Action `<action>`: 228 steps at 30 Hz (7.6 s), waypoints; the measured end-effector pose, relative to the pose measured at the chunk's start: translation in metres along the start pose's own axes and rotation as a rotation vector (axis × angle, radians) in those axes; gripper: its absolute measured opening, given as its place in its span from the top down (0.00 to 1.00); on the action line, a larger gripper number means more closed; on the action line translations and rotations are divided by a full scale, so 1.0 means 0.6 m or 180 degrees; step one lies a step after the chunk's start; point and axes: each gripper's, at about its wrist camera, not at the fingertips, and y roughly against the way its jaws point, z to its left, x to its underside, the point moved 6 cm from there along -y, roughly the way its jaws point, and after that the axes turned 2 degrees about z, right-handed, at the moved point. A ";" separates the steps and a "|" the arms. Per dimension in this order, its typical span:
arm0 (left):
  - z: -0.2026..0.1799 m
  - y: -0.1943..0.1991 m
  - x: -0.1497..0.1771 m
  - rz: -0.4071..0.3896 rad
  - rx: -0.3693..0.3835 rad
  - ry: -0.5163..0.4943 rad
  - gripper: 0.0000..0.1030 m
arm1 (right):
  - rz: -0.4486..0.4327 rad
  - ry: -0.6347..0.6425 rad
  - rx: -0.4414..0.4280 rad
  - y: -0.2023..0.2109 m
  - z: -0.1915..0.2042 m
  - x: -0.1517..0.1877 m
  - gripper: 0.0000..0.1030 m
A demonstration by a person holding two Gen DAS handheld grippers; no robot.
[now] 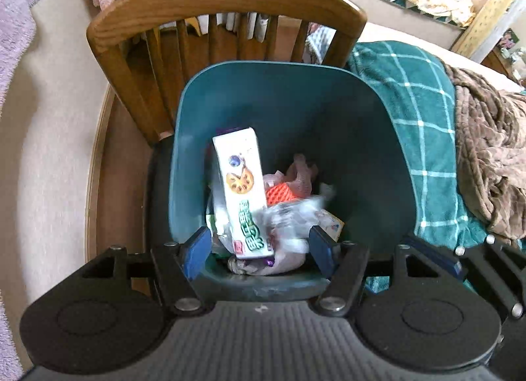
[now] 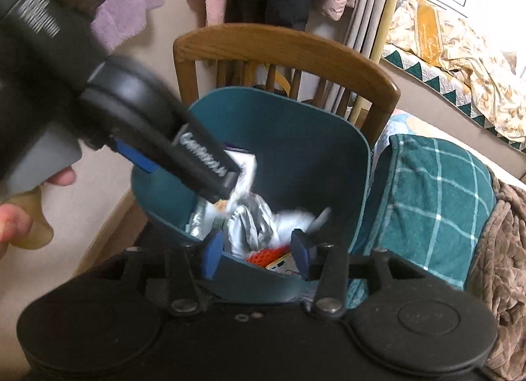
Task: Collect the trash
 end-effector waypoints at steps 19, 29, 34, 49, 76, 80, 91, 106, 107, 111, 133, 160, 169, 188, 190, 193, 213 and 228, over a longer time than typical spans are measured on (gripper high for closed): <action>0.017 0.186 0.144 -0.0568 0.0053 -0.0418 0.32 | -0.0547 -0.0078 -0.0495 0.184 0.067 0.033 0.34; 0.042 0.178 0.268 -0.0628 0.0085 -0.0402 0.23 | -0.0568 -0.0029 -0.0630 0.193 0.112 0.107 0.12; 0.056 0.136 0.322 -0.0627 0.0140 -0.0302 0.20 | -0.0521 -0.0069 -0.0719 0.162 0.129 0.150 0.05; 0.135 -0.147 0.475 -0.0170 0.0140 0.0156 0.04 | -0.0031 0.0064 -0.0759 -0.040 0.171 0.314 0.02; 0.200 -0.904 0.695 0.0757 -0.0116 0.0149 0.04 | 0.0721 0.1253 -0.0656 -0.739 0.241 0.646 0.03; 0.201 -0.965 0.703 0.0815 -0.0123 0.0074 0.05 | 0.0752 0.1345 -0.0643 -0.788 0.248 0.671 0.03; 0.204 -1.043 0.708 0.0942 -0.0062 -0.0136 0.10 | 0.0790 0.1084 -0.0607 -0.849 0.244 0.691 0.16; 0.195 -1.014 0.688 0.0887 -0.0240 -0.0443 0.75 | 0.0954 0.0815 -0.0544 -0.862 0.222 0.697 0.58; 0.198 -1.013 0.683 0.0906 -0.0233 -0.0438 0.76 | 0.0985 0.0804 -0.0525 -0.861 0.221 0.699 0.60; 0.218 -1.001 0.667 0.0953 -0.0211 -0.0346 0.77 | 0.1236 0.0760 -0.0407 -0.845 0.213 0.705 0.75; 0.254 -0.858 0.607 0.0438 -0.0053 -0.0363 0.81 | 0.1118 -0.0226 -0.0487 -0.691 0.135 0.658 0.85; 0.315 -0.676 0.591 -0.0240 -0.0267 -0.0125 0.83 | 0.0929 -0.0904 -0.0453 -0.576 0.089 0.674 0.86; 0.253 -0.422 0.555 -0.0311 -0.0253 -0.0049 0.83 | 0.0998 -0.0910 -0.0566 -0.348 0.092 0.598 0.86; 0.114 0.076 0.374 -0.0969 -0.0141 0.0120 0.83 | 0.0066 -0.0802 -0.0786 0.151 -0.032 0.290 0.86; 0.100 0.093 0.360 -0.1004 -0.0156 0.0143 0.83 | -0.0053 -0.0740 -0.0766 0.180 -0.049 0.262 0.87; 0.079 0.122 0.346 -0.1092 -0.0181 0.0136 0.85 | -0.0211 -0.0683 -0.0700 0.220 -0.065 0.208 0.87; 0.065 0.009 0.389 -0.0460 0.0062 -0.0564 0.85 | -0.0092 -0.0921 -0.0322 0.212 -0.071 0.224 0.87; 0.061 -0.394 0.548 0.0202 0.0271 -0.1554 0.20 | 0.0629 -0.1043 0.0203 -0.005 0.025 0.463 0.86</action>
